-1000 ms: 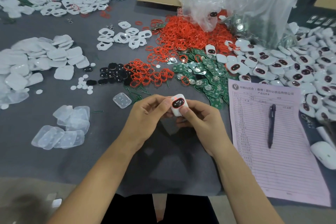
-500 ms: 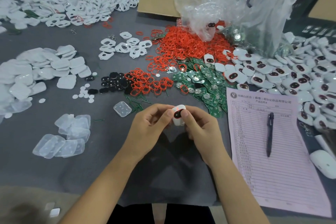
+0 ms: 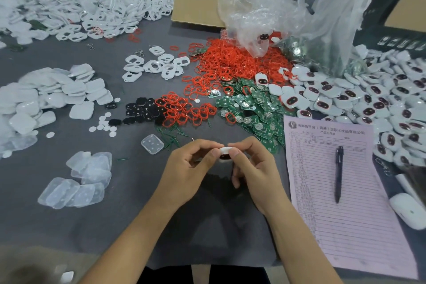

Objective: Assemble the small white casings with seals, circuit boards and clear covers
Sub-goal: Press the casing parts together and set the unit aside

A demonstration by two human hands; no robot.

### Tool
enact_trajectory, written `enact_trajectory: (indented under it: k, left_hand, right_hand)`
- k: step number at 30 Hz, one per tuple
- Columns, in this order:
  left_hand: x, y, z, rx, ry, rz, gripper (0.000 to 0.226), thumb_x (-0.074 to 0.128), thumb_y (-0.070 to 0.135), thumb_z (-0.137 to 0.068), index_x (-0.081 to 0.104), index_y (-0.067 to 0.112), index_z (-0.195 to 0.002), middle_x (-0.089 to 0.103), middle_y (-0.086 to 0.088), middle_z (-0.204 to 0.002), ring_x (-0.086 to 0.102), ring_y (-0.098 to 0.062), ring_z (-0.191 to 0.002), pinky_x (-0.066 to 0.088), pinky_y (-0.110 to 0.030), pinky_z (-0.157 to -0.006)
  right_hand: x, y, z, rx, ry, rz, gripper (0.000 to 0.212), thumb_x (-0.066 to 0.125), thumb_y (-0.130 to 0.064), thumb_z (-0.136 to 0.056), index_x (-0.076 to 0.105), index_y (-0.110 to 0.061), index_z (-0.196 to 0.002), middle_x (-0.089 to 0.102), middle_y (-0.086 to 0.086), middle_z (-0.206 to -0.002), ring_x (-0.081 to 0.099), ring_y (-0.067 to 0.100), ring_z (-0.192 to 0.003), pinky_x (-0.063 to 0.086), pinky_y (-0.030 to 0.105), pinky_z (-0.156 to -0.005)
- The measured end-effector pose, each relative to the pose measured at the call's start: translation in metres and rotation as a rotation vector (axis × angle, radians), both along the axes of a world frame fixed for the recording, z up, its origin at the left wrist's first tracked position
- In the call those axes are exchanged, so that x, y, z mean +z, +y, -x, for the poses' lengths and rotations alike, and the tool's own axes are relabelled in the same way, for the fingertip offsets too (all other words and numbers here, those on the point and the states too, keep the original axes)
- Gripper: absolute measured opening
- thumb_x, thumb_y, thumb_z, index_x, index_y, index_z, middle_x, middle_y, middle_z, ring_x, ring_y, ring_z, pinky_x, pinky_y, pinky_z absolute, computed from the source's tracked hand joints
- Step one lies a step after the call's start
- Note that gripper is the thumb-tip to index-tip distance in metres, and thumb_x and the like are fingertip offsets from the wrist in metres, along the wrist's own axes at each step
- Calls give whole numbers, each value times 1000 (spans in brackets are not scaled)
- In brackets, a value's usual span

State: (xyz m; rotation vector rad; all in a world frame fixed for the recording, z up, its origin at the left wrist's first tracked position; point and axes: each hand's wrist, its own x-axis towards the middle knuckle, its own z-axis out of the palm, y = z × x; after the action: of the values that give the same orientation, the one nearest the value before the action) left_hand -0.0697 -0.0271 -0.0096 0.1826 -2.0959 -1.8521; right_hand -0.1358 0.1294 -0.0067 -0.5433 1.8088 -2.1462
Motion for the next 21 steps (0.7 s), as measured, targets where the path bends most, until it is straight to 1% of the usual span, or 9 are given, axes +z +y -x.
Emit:
enact_trajectory:
  k: [2, 4, 6, 9, 11, 13, 15, 18, 21]
  left_hand:
    - [1, 1, 0, 12, 3, 0, 10, 68, 31, -95, 75, 32, -101, 78, 12, -97, 73, -5, -91, 54, -16, -81]
    - [2, 2, 0, 26, 1, -2, 14, 67, 32, -94, 76, 28, -103, 78, 11, -97, 72, -4, -91, 53, -15, -81]
    - [2, 2, 0, 42, -8, -9, 18, 65, 32, -95, 76, 22, -106, 78, 9, -98, 72, -4, -91, 53, -15, -80]
    - [2, 2, 0, 68, -12, 0, 21, 62, 33, -98, 74, 20, -110, 77, 9, -100, 72, -5, -91, 55, -18, -80]
    - [2, 3, 0, 61, -20, 8, 22, 61, 30, -100, 74, 19, -113, 78, 9, -101, 74, -8, -92, 58, -23, -81]
    - [2, 3, -1, 44, -23, 21, 22, 62, 29, -100, 75, 19, -113, 78, 9, -101, 74, -9, -93, 59, -26, -82]
    - [2, 3, -1, 17, -29, 17, 18, 67, 26, -98, 76, 20, -113, 79, 9, -102, 75, -10, -94, 59, -25, -83]
    - [1, 3, -1, 1, -39, 24, 17, 73, 10, -96, 75, 20, -110, 79, 8, -98, 76, -11, -89, 58, -20, -78]
    - [-1, 3, 0, 13, -59, 50, 18, 73, 5, -94, 75, 17, -107, 78, 7, -94, 75, -10, -84, 56, -19, -75]
  right_hand:
    - [0, 0, 0, 6, 4, -13, 13, 62, -14, -96, 54, -7, -88, 68, -5, -72, 45, 13, -40, 38, 23, -38]
    - [-2, 0, -1, -5, 20, -27, 11, 62, -14, -98, 57, -6, -91, 67, -5, -74, 45, 12, -42, 39, 24, -38]
    - [-3, -1, -1, -8, 33, -42, 8, 61, -14, -101, 65, -7, -101, 69, -1, -81, 49, 14, -46, 43, 27, -39]
    - [-4, -1, 0, 2, 34, -69, 15, 64, -11, -99, 70, -11, -113, 72, 2, -90, 53, 16, -50, 48, 30, -41]
    - [-4, -1, 0, -15, 40, -109, 13, 66, -14, -95, 71, -15, -107, 72, -1, -87, 49, 15, -44, 42, 28, -38]
    - [-4, -2, -1, -42, 22, -108, 8, 65, -15, -92, 70, -17, -98, 69, -2, -81, 47, 10, -43, 37, 24, -37]
    - [-4, -2, -1, -55, 13, -79, 8, 62, -11, -90, 68, -15, -94, 68, -2, -78, 51, 4, -47, 39, 20, -41]
    - [-4, -3, 0, -22, 35, -68, 7, 62, -6, -89, 66, -11, -93, 69, -1, -78, 58, 1, -52, 42, 10, -49]
    - [-4, -3, -1, -5, 61, -100, 13, 62, -4, -89, 66, -16, -91, 69, 2, -81, 60, 2, -56, 43, 10, -49]
